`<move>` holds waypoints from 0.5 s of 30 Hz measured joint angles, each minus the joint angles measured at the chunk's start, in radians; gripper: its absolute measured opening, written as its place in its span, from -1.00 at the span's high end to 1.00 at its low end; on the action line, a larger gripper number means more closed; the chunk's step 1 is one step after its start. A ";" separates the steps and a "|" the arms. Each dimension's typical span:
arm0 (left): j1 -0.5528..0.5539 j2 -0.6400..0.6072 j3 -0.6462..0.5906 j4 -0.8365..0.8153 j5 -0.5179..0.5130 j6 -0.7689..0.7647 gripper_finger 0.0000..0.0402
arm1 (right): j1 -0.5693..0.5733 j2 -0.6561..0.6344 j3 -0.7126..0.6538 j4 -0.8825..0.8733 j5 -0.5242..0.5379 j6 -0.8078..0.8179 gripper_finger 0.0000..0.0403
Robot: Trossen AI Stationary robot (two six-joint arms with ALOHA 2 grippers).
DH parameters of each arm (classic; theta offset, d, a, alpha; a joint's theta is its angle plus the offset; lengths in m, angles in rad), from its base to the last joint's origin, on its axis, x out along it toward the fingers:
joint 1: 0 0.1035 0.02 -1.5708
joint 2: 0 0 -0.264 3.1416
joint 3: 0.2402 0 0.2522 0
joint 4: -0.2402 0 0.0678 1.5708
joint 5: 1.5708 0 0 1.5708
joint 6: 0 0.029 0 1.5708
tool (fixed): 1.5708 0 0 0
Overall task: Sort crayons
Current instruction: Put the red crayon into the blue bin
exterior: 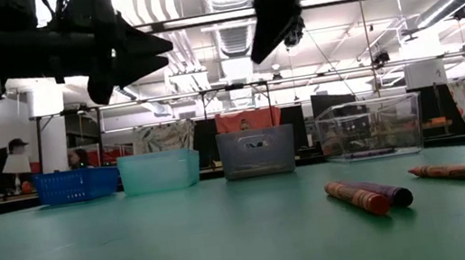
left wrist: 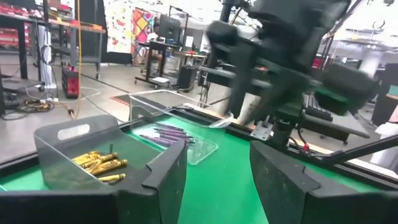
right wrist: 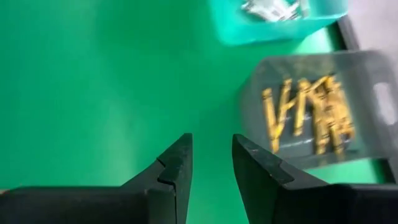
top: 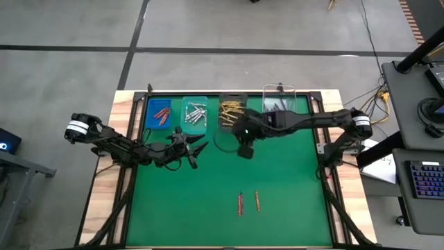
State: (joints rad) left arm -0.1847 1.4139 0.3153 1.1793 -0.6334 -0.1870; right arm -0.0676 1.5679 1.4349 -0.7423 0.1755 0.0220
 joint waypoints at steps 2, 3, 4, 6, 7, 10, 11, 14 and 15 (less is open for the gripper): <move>0.000 0.000 0.000 0.001 0.000 -0.009 0.21 | 0.045 -0.013 0.000 -0.046 0.000 0.041 0.48; -0.001 0.000 0.000 0.001 0.000 -0.010 0.21 | 0.069 -0.016 0.000 -0.063 -0.001 0.058 0.47; -0.002 0.000 0.000 0.001 0.000 -0.011 0.21 | 0.092 -0.020 0.000 -0.084 -0.002 0.071 0.47; -0.004 0.000 0.000 0.002 0.004 -0.013 0.21 | 0.143 -0.022 0.000 -0.125 -0.013 0.092 0.47; -0.004 0.000 0.000 0.002 0.010 -0.013 0.21 | 0.169 -0.022 -0.001 -0.136 -0.028 0.098 0.47; -0.004 0.000 0.000 0.002 0.024 -0.014 0.21 | 0.246 -0.016 -0.011 -0.146 -0.055 0.119 0.47; -0.005 0.000 0.000 0.002 0.024 -0.015 0.21 | 0.272 -0.012 -0.018 -0.142 -0.055 0.124 0.47; -0.010 0.000 0.000 0.002 0.024 -0.023 0.21 | 0.340 -0.003 -0.041 -0.140 -0.056 0.182 0.49; -0.011 0.000 0.000 0.002 0.024 -0.027 0.21 | 0.359 -0.001 -0.049 -0.141 -0.056 0.222 0.49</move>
State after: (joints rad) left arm -0.1960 1.4139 0.3153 1.1812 -0.6092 -0.2139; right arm 0.2910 1.5672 1.3855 -0.8833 0.1197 0.2437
